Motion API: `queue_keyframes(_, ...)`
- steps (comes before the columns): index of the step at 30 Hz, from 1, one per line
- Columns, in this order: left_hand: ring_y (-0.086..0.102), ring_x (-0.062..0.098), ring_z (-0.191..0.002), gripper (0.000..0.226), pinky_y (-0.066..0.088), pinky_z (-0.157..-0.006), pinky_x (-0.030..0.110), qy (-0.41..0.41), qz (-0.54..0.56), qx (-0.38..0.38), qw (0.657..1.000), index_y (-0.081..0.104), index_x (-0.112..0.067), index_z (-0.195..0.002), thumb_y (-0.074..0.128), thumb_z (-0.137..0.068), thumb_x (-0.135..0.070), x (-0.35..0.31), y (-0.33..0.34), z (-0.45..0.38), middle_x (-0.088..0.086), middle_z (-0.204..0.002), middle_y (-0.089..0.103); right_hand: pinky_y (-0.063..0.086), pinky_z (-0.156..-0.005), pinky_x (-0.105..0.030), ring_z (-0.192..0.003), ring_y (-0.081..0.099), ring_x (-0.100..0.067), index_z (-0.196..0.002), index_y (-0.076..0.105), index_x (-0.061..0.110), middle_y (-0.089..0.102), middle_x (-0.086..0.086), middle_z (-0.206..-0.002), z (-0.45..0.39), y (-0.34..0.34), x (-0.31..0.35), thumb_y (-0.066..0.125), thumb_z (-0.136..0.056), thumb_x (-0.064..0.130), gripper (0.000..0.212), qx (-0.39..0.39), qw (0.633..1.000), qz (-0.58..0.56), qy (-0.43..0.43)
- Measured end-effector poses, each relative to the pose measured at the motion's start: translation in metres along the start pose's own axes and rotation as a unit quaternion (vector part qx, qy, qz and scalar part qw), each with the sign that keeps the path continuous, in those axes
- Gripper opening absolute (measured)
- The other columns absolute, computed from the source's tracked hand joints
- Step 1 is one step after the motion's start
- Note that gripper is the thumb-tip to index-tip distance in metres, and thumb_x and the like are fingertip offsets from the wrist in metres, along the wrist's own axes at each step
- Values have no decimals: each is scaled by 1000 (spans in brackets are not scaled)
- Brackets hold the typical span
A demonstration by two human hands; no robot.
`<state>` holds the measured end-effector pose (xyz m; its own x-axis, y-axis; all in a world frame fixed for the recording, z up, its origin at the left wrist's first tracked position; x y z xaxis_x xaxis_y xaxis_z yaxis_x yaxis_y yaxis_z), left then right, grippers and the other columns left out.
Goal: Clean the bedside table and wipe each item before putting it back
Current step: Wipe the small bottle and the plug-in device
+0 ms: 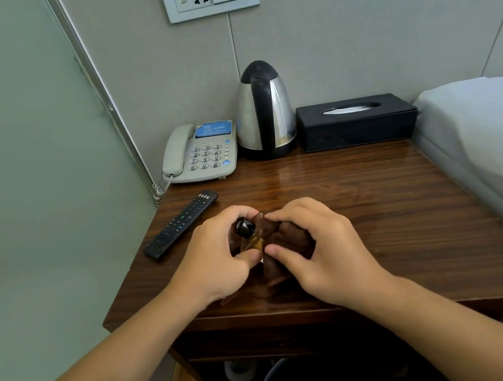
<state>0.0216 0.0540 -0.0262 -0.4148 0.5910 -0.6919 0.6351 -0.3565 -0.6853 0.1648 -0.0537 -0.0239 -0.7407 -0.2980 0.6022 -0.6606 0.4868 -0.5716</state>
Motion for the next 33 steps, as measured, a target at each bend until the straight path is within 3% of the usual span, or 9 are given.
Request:
queue_keyframes(3, 66, 4, -111, 53, 54, -101, 43, -4, 0, -9, 1000, 63, -41, -119, 82, -77, -14, 5, -1, 2, -17, -111, 72, 51, -94, -28, -110, 58, -8, -121, 70, 26, 62, 16, -116, 9, -1, 7, 78, -85, 36, 39, 39, 998, 28, -27)
queue_keyframes(9, 66, 6, -110, 49, 53, -100, 44, 0, -7, -5, 1000, 62, -43, -118, 77, -74, -26, 1, 0, 1, -18, -109, 71, 52, -96, -35, -109, 59, -5, -119, 72, 29, 63, 18, -111, -7, -7, -1, 81, -85, 32, 36, 3, 999, 44, 3)
queue_keyframes(13, 66, 6, -111, 51, 54, -100, 44, -3, -8, -2, 1000, 63, -43, -117, 81, -78, -17, 4, -1, -1, -18, -111, 71, 48, -95, -22, -110, 56, -6, -122, 68, 26, 58, 17, -115, 11, 1, 10, 79, -86, 30, 38, 47, 998, 48, -18)
queue_keyframes(16, 68, 8, -107, 53, 55, -98, 45, -1, -13, 5, 1000, 62, -45, -117, 81, -79, -14, 4, 0, -3, -16, -109, 72, 54, -91, -29, -103, 60, -3, -113, 71, 30, 62, 20, -107, 4, -13, -2, 81, -84, 30, 30, 36, 998, 48, 20)
queue_keyframes(19, 68, 10, -104, 51, 56, -96, 46, 5, -21, 9, 1000, 60, -45, -118, 80, -78, -20, 4, 1, -5, -15, -108, 71, 53, -94, -29, -104, 60, 0, -117, 72, 30, 63, 20, -109, -8, -16, -11, 82, -84, 33, 35, 18, 997, 43, 59)
queue_keyframes(22, 70, 14, -97, 51, 57, -91, 49, 4, -18, 14, 1000, 60, -45, -117, 82, -80, -16, 5, 0, -4, -13, -104, 72, 50, -98, -28, -111, 56, -5, -129, 64, 26, 58, 17, -116, 1, -1, 2, 80, -86, 34, 47, 24, 997, 55, 40)
queue_keyframes(25, 71, 20, -94, 50, 58, -88, 52, 4, -18, 19, 1000, 60, -45, -116, 79, -77, -20, 4, 2, -6, -9, -102, 72, 50, -95, -27, -110, 57, -6, -124, 64, 27, 58, 16, -114, 10, -1, 6, 80, -85, 32, 42, 45, 997, 61, 33)
queue_keyframes(30, 67, 8, -107, 57, 55, -99, 44, 13, -25, 44, 999, 58, -46, -121, 81, -82, -10, -3, 4, -8, -15, -111, 69, 55, -83, -26, -89, 68, 1, -103, 72, 32, 74, 14, -91, -20, -19, -24, 80, -87, 33, 18, 68, 984, -14, 164)
queue_keyframes(33, 60, 0, -108, 59, 52, -99, 35, 29, -60, 42, 997, 56, -46, -122, 79, -86, -5, -10, 1, -9, -21, -114, 65, 59, -84, -33, -87, 71, -2, -102, 74, 30, 77, 11, -90, -29, -20, -26, 79, -88, 29, 14, 98, 976, -76, 179)
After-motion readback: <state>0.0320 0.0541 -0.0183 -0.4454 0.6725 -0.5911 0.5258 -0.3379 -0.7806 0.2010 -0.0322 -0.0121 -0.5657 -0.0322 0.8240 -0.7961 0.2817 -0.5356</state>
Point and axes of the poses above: each hand's wrist, its own z-axis away from the middle knuckle, its own y-axis out of the palm, x = y × z, the point moved 6 cm from there along -z, towards the middle knuckle
